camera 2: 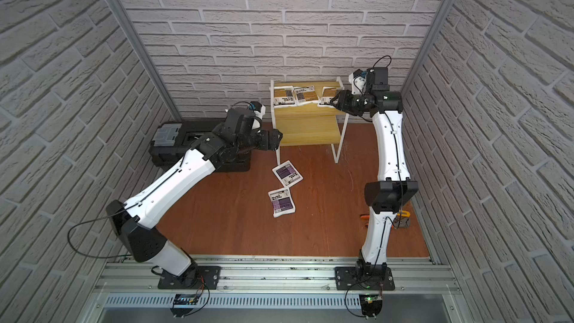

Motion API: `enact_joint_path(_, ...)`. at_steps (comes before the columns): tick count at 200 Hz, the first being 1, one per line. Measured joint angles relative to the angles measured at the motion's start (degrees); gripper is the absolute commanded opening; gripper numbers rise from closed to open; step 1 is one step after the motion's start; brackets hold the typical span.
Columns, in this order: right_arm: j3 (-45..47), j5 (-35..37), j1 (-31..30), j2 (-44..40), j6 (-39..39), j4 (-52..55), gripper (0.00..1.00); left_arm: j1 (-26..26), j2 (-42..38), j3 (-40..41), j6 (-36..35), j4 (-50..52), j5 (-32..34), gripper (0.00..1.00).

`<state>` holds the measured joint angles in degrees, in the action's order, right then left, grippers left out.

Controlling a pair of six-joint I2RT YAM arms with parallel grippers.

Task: Place the bagged coffee beans on the shelf by color
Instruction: Place the bagged coffee beans on the shelf.

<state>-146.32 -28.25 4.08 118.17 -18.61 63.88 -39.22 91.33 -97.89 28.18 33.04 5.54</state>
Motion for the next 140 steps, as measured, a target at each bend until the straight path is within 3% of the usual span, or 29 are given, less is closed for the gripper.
enact_joint_path(93,0.5,0.7,-0.1,-0.5,-3.7,-2.7,0.56,-0.3,0.0,-0.2,0.0,0.0,0.0,0.98)
enact_joint_path(140,2.4,5.5,0.3,-3.5,-5.2,-8.0,0.62,-0.3,0.0,-0.2,0.0,0.0,0.0,0.99)
